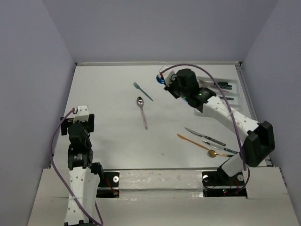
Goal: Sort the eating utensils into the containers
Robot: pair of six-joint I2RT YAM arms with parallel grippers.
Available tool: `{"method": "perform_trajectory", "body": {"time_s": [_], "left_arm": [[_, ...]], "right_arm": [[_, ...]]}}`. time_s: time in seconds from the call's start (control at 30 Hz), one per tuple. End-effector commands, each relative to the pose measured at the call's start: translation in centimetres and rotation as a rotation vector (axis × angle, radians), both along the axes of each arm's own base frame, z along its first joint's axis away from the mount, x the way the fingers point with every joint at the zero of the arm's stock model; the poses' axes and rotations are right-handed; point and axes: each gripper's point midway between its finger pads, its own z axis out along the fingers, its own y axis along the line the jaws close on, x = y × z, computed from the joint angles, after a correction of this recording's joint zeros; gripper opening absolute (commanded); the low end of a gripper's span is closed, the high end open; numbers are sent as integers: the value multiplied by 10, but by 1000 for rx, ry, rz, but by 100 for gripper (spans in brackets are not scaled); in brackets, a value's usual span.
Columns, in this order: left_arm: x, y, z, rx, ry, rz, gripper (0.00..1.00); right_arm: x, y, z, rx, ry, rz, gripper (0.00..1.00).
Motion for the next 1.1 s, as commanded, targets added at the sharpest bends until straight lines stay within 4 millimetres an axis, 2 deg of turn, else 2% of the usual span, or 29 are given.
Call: {"method": "perform_trajectory", "body": {"time_s": [0.0, 0.03, 0.07, 0.1, 0.13, 0.17, 0.27, 0.37, 0.53, 0.63, 0.7, 0.83, 0.87, 0.97, 1.07], "left_arm": [[0, 8, 16, 12, -86, 51, 99], [0, 8, 17, 12, -89, 54, 99], [0, 8, 17, 14, -89, 57, 99], [0, 8, 18, 14, -94, 59, 99], [-1, 8, 18, 14, -94, 60, 99], [0, 6, 18, 15, -96, 54, 99], [-1, 7, 18, 21, -101, 73, 99], [-1, 7, 17, 24, -101, 76, 99], [2, 3, 15, 25, -94, 64, 99], [3, 1, 13, 24, -87, 59, 99], [4, 1, 11, 23, -78, 56, 99], [5, 1, 10, 23, -71, 59, 99], [5, 1, 8, 23, -65, 61, 99], [5, 3, 7, 26, -58, 73, 99], [5, 4, 5, 28, -51, 80, 99]], "right_arm": [[31, -61, 30, -365, -326, 380, 0], [36, -74, 27, -406, -325, 410, 0], [42, -103, 14, -449, -260, 416, 0], [44, -112, 8, -528, -274, 498, 0], [42, -128, -6, -584, -225, 524, 0], [49, -155, -19, -631, -187, 497, 0], [62, -207, -36, -696, -120, 428, 0], [60, -228, -49, -706, -89, 423, 0], [53, -285, -84, -804, 4, 359, 0], [59, -299, -89, -802, 13, 327, 0], [64, -298, -89, -800, 6, 328, 0], [75, -311, -98, -858, 50, 312, 0], [77, -312, -107, -864, 70, 321, 0], [85, -310, -109, -854, 57, 326, 0], [93, -310, -114, -836, 49, 302, 7]]}}
